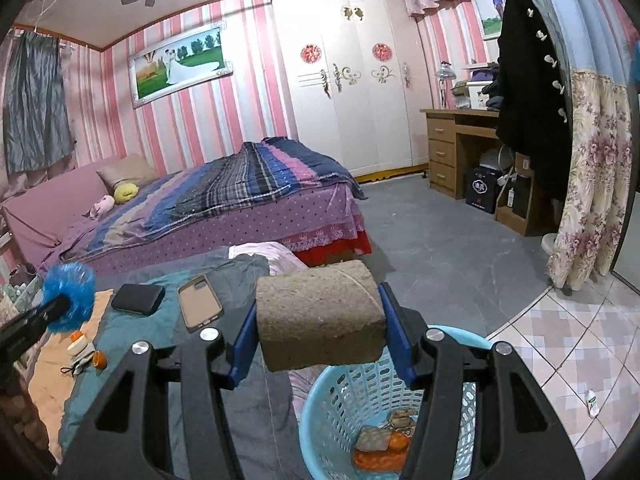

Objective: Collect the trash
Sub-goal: 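Carry the blue bag and brown tube in both grippers to the wastebasket, then open the left gripper over the wastebasket while the right gripper releases the brown tube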

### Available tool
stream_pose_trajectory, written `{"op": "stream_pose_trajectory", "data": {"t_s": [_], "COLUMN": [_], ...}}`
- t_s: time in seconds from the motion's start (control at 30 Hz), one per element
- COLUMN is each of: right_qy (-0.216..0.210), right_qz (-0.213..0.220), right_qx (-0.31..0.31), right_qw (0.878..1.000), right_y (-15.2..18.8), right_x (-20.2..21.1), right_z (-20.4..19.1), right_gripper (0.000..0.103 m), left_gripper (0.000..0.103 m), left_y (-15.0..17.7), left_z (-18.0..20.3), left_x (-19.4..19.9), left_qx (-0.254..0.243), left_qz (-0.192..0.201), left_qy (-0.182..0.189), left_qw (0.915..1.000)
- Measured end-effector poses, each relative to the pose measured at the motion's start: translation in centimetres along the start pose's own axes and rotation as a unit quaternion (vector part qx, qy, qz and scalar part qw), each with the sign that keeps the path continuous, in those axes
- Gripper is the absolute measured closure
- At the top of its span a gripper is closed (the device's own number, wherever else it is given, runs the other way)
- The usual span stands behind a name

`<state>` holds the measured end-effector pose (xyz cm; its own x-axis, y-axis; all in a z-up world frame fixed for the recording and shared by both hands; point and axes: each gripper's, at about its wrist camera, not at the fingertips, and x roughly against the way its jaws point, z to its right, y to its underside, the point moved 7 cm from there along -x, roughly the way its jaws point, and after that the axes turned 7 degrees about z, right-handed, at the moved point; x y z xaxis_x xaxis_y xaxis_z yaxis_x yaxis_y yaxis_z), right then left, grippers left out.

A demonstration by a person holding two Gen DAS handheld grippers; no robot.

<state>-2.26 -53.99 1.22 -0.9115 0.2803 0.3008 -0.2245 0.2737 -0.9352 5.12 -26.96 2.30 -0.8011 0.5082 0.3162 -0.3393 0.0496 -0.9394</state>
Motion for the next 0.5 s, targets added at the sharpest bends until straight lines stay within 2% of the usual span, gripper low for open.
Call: {"op": "stream_pose_trajectory", "data": {"t_s": [0.17,0.37,0.5], "right_qy": [0.020,0.033,0.043], "right_qz": [-0.007,-0.006,-0.005], "right_qx": [-0.014,-0.036,-0.047], "right_qw": [1.000,0.999,0.998], "right_y": [0.0,0.1,0.2], "right_x": [-0.1,0.3,0.3], "right_z": [1.6,2.9,4.2], "right_gripper": [0.048,0.048,0.047], "left_gripper": [0.078,0.078,0.078], "left_y": [-0.1,1.5,2.4], "left_z": [4.3,8.8,10.5], "left_x": [-1.7,-3.8,-4.8], "left_qx": [-0.011,-0.043,-0.045], "left_qz": [-0.008,-0.037,-0.048], "left_qy": [0.031,0.068,0.083], "left_qw": [0.9994,0.9961,0.9944]}}
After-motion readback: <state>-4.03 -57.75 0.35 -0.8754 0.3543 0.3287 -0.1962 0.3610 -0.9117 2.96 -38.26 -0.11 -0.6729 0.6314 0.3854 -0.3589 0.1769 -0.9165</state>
